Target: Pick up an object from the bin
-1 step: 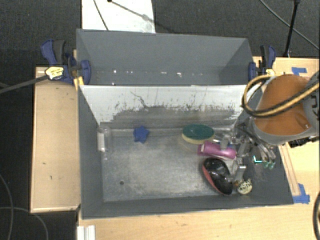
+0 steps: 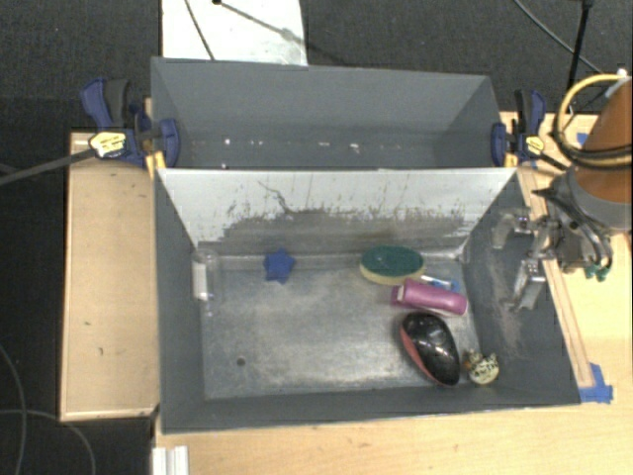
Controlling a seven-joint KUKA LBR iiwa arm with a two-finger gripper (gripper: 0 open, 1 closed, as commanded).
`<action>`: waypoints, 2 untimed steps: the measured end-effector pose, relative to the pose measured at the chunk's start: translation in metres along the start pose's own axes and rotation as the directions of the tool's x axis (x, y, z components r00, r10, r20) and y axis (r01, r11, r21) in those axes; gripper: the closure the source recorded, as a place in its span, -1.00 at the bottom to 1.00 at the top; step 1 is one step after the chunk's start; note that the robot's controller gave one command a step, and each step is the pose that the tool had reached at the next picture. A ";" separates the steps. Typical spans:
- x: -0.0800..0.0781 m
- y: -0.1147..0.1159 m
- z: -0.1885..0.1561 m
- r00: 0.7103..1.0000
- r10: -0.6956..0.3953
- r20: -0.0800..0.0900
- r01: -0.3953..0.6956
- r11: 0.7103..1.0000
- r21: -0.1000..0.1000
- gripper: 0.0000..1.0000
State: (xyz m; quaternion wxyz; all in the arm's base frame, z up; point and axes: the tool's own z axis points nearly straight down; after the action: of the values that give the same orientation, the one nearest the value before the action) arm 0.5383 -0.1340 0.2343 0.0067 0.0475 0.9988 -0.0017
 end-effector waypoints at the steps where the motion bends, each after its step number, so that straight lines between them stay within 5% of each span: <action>1: 0.003 0.031 0.132 0.984 0.176 -0.018 -0.176 0.984 -0.001 -1.00; 2: 0.018 0.050 0.156 0.981 0.196 -0.002 -0.196 0.981 0.002 -1.00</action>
Offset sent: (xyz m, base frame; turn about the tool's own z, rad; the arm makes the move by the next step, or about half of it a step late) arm 0.0027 0.0294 -0.1302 0.1784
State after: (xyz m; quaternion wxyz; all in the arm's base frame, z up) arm 0.5268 -0.0836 0.0780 0.0056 0.1457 0.9893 -0.0019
